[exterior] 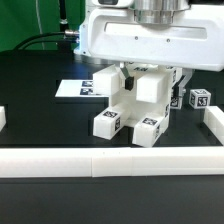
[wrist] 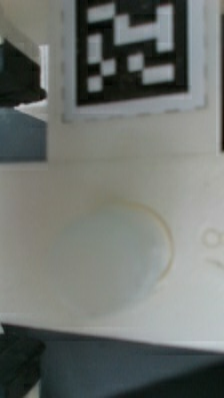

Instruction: Assemble chair

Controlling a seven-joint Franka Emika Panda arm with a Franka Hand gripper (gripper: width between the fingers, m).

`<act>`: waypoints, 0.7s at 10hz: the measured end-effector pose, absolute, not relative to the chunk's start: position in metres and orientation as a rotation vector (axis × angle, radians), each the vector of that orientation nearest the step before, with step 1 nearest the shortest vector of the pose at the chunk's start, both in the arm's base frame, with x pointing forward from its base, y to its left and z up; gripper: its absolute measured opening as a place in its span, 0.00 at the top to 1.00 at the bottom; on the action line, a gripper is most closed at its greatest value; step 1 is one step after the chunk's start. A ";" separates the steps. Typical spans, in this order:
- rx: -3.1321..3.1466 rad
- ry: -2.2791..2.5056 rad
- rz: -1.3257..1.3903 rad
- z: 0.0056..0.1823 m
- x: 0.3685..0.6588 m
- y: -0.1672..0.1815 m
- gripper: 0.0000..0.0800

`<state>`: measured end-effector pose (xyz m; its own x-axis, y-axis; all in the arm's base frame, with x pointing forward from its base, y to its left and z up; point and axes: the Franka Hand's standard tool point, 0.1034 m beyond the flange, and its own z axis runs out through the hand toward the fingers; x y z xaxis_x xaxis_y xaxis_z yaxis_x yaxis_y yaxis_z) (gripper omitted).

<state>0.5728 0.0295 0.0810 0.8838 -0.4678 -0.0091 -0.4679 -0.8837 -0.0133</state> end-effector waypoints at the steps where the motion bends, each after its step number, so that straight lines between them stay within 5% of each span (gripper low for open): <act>1: -3.026 0.745 0.015 0.095 0.575 0.030 0.19; 4: -2.987 0.709 -0.005 0.141 0.567 0.033 0.19; 7: -2.973 0.734 0.000 0.146 0.560 0.034 0.19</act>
Offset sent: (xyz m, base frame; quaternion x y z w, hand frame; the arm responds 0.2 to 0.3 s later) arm -0.0298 -0.0086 0.0554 0.0023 -0.0138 -0.0366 0.9992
